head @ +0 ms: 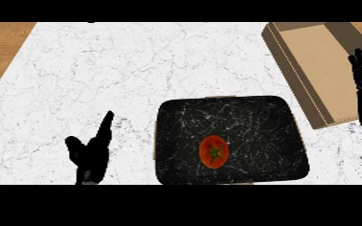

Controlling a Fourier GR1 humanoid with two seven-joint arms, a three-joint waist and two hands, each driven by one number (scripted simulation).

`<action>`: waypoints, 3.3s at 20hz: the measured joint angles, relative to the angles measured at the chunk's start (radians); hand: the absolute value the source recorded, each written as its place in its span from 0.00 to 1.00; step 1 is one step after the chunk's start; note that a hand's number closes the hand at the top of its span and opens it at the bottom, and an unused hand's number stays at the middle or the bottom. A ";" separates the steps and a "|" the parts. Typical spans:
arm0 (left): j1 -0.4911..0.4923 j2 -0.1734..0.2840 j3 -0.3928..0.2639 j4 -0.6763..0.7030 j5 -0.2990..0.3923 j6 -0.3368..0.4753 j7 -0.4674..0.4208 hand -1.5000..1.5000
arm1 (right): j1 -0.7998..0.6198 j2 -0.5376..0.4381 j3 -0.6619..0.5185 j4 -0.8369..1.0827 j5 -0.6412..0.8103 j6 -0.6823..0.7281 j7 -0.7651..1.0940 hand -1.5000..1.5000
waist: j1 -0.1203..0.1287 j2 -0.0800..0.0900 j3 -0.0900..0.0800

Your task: Pick the tomato from the tray and place it in the cardboard box

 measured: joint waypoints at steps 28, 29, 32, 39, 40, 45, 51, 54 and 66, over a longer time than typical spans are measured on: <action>-0.044 0.308 0.248 -0.284 0.098 -0.133 0.168 0.50 | 0.555 -0.116 0.360 -0.737 0.835 -0.099 0.122 0.00 | -0.043 -0.019 -0.006; -0.042 0.306 0.244 -0.293 0.098 -0.133 0.172 0.50 | 0.561 -0.128 0.369 -0.756 0.880 -0.077 0.181 0.00 | -0.039 -0.018 -0.006; -0.047 0.304 0.237 -0.302 0.093 -0.133 0.180 0.50 | 0.560 -0.152 0.408 -0.831 0.987 0.023 0.367 0.00 | -0.028 -0.015 -0.006; -0.077 0.293 0.228 -0.302 0.082 -0.137 0.203 0.50 | 0.386 -0.045 0.587 -0.862 1.056 0.283 0.777 0.00 | -0.003 -0.009 -0.003; -0.084 0.289 0.229 -0.296 0.080 -0.138 0.203 0.50 | 0.347 -0.015 0.612 -0.860 1.059 0.322 0.836 0.00 | -0.002 -0.009 -0.002; -0.064 0.267 0.241 -0.298 0.064 -0.146 0.196 0.50 | 0.188 0.134 0.694 -0.832 1.096 0.491 1.066 0.00 | -0.005 -0.010 0.000; -0.045 0.263 0.288 -0.317 0.049 -0.185 0.219 0.50 | 0.145 0.244 0.755 -0.780 1.155 0.577 1.142 0.00 | -0.013 -0.012 0.002; -0.056 0.239 0.300 -0.290 0.030 -0.204 0.217 0.50 | 0.088 0.305 0.720 -0.722 1.148 0.612 1.131 0.00 | -0.014 -0.011 0.003; -0.034 0.179 0.376 -0.341 -0.035 -0.257 0.267 0.50 | 0.084 0.392 0.732 -0.647 1.262 0.618 1.050 0.00 | -0.016 -0.012 0.003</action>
